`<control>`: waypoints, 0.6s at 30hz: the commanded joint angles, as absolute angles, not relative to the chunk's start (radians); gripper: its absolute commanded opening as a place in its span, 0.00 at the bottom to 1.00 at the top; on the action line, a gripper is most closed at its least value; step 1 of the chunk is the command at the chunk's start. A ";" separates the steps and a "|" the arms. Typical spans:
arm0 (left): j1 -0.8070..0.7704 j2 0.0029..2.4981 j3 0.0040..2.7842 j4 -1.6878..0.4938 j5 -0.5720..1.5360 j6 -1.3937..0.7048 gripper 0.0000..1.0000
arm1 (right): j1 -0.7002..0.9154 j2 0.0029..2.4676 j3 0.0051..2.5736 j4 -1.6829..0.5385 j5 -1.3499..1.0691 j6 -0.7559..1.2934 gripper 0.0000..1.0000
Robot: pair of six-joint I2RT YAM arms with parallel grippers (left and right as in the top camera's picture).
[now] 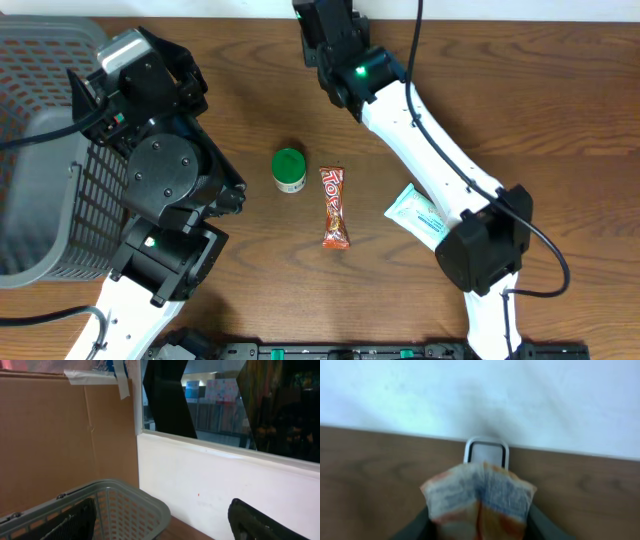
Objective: Scan the item barcode
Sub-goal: 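Hold the Kleenex pack up in front of the scanner, then keep the Kleenex pack raised at the scanner with the right gripper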
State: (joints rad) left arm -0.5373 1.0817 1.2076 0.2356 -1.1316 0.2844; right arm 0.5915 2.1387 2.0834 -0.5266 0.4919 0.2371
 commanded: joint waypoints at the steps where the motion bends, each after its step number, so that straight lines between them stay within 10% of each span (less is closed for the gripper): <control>1: -0.533 1.069 1.200 0.232 -1.137 0.271 0.85 | 0.557 2.146 2.000 -0.408 0.514 0.173 0.39; 18: -0.533 1.072 1.200 0.212 -1.138 0.271 0.85 | 0.485 2.380 1.919 0.192 0.453 0.072 0.29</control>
State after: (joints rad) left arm -0.5373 1.0817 1.2076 0.2134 -1.1320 0.2840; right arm 0.4919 2.3188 1.9244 0.1383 0.4606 0.0940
